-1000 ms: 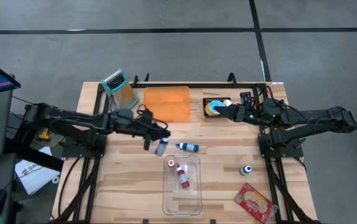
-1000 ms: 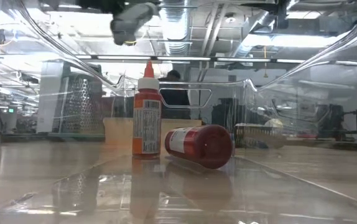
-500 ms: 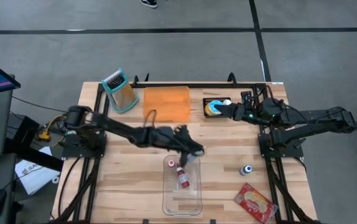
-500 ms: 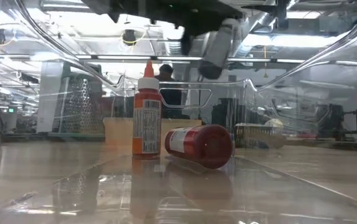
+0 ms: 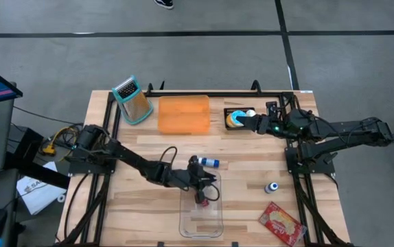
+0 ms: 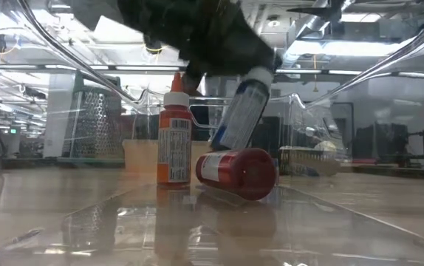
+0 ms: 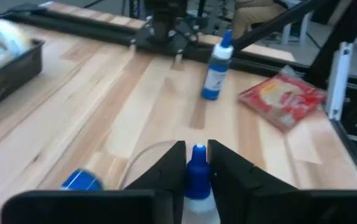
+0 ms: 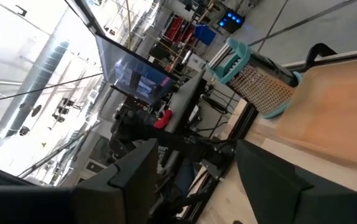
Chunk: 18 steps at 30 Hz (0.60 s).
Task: Pick & Place Food Item
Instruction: Put the left blue food coloring bottle into the transparent bin, then put the right blue food coloring bottle into the transparent bin
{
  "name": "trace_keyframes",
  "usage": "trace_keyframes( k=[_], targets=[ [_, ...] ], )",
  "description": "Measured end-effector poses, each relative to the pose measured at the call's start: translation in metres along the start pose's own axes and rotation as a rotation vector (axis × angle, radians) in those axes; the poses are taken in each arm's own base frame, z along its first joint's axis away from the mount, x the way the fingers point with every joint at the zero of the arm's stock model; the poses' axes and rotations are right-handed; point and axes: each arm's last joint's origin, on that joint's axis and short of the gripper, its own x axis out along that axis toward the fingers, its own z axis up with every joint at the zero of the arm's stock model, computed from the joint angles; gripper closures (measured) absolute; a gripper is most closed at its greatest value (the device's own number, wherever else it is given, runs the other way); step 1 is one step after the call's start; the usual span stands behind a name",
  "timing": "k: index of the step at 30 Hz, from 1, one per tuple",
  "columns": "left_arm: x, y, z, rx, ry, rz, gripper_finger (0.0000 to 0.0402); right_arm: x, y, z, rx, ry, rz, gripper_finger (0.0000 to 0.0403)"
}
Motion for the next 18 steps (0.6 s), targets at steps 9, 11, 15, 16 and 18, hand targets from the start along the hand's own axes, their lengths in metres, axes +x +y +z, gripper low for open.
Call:
trace_keyframes(
  k=[9,11,15,16,18],
  targets=[
    [-0.006,0.015,0.009,-0.026,-0.062,0.031,0.0297,0.000,-0.004,-0.003,-0.027,0.016,-0.054,0.0194],
    [-0.011,0.019,0.022,0.002,-0.103,0.033,0.0295,-0.001,-0.006,-0.005,-0.036,0.028,-0.068,0.0194],
    [-0.036,0.034,0.072,0.031,-0.252,0.061,0.0296,-0.003,-0.011,-0.012,-0.066,0.090,-0.123,0.0194],
    [-0.046,0.039,0.086,0.040,-0.294,0.071,0.0296,-0.004,-0.012,-0.015,-0.074,0.111,-0.138,0.0194],
    [-0.067,0.050,0.112,0.071,-0.369,0.099,0.0296,-0.007,-0.014,-0.021,-0.084,0.165,-0.169,0.0194]
  ],
)
